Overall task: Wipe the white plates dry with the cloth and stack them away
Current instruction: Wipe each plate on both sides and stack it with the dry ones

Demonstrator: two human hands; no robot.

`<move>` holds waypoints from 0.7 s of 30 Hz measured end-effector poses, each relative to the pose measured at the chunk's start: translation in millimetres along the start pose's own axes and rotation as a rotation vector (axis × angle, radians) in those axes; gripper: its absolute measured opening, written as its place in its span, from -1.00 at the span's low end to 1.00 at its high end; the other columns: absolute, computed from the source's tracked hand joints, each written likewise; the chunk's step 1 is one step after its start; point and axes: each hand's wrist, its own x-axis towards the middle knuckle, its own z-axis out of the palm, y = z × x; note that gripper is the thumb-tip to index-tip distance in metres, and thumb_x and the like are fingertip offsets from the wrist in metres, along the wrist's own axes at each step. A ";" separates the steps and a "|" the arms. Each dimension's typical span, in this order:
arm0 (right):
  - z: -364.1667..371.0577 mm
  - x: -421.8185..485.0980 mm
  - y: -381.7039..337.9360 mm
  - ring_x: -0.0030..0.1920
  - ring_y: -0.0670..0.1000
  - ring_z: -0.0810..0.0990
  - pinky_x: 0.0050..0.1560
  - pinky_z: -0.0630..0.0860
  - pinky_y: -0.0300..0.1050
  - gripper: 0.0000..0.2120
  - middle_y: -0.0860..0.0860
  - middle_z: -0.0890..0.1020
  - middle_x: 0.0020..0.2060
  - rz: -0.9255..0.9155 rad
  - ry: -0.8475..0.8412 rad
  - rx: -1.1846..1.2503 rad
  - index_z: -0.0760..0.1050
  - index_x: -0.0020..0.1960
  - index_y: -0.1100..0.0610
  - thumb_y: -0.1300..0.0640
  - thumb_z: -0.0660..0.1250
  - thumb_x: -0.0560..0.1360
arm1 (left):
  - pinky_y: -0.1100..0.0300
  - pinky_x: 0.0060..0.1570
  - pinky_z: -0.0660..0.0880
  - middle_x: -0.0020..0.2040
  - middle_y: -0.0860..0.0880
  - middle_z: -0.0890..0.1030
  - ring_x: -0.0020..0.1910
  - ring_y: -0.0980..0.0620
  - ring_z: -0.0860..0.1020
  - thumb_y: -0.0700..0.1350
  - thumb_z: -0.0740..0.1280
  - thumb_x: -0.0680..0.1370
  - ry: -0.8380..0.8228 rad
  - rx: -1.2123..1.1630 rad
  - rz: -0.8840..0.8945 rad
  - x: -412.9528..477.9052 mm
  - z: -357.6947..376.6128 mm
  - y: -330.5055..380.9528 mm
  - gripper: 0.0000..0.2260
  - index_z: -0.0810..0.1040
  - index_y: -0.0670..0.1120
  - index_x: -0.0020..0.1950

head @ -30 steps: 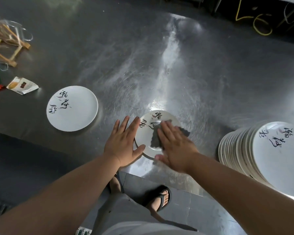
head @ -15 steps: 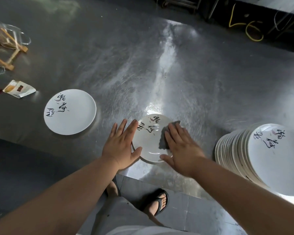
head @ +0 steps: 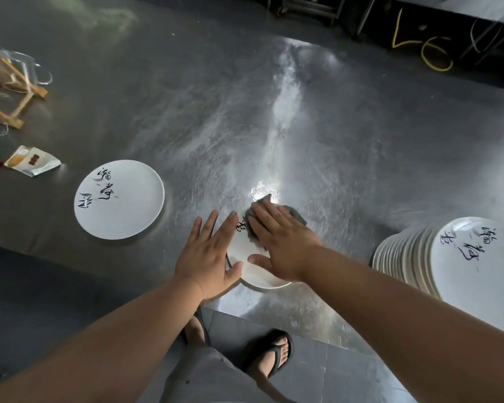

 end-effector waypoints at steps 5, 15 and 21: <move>8.9 -28.3 18.3 0.60 0.11 -0.48 0.61 -0.38 0.10 -0.17 0.07 -0.37 0.64 0.128 -0.045 -0.091 -0.26 0.70 0.12 -0.40 -0.19 0.65 | -0.20 0.63 -0.14 0.72 -0.01 -0.05 0.69 -0.11 -0.22 0.31 0.04 0.57 0.011 -0.037 -0.001 -0.5 -1.5 1.1 -0.14 -0.37 0.00 0.67; 8.4 -2.6 -5.3 0.61 0.11 -0.48 0.64 -0.33 0.14 -0.15 0.05 -0.40 0.64 0.171 -0.037 -0.003 -0.26 0.70 0.11 -0.43 -0.22 0.63 | -0.17 0.64 -0.15 0.72 0.02 -0.17 0.68 -0.07 -0.25 0.38 0.01 0.58 0.020 -0.050 -0.010 -1.0 -2.3 0.2 -0.13 -0.34 -0.02 0.68; 26.1 -71.7 -35.9 0.60 0.19 -0.48 0.64 -0.25 0.20 -0.05 0.14 -0.35 0.65 0.478 -0.096 0.177 -0.27 0.68 0.21 -0.45 -0.18 0.58 | -0.20 0.64 -0.12 0.72 0.00 -0.09 0.69 -0.09 -0.19 0.37 0.12 0.56 0.058 -0.077 -0.018 -2.0 -0.8 1.0 -0.09 -0.19 -0.08 0.71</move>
